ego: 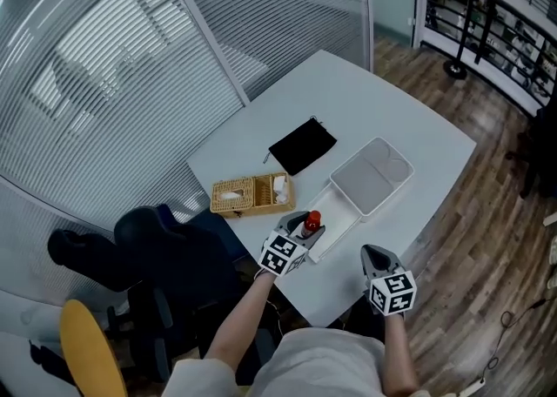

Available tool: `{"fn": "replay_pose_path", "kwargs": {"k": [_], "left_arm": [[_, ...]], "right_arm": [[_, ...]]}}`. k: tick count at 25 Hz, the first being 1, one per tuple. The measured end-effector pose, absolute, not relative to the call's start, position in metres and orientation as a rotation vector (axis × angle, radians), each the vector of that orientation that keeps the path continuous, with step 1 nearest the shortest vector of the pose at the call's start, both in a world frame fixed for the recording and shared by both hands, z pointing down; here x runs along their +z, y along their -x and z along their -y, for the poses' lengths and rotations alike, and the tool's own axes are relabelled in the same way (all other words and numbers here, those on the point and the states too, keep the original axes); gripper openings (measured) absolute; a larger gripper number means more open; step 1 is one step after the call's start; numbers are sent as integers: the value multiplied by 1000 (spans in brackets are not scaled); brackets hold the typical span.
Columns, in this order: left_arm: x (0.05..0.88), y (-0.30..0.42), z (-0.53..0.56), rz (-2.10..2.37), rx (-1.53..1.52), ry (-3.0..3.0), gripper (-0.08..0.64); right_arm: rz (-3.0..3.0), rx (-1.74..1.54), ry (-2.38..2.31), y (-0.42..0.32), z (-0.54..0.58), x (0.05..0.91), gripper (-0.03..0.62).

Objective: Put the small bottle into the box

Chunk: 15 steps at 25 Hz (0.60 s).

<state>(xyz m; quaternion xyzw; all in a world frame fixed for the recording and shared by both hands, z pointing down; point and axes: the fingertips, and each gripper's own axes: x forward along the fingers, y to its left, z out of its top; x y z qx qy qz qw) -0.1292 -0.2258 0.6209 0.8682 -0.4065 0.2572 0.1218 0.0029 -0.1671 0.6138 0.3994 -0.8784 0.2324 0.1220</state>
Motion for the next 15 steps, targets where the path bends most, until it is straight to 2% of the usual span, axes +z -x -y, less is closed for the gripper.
{"fn": "replay_pose_path", "kwargs": {"k": [15], "left_arm": [[687, 123, 236, 1120, 861, -2407, 236]], "right_arm": [[2532, 741, -1150, -6, 168, 635, 6]]}}
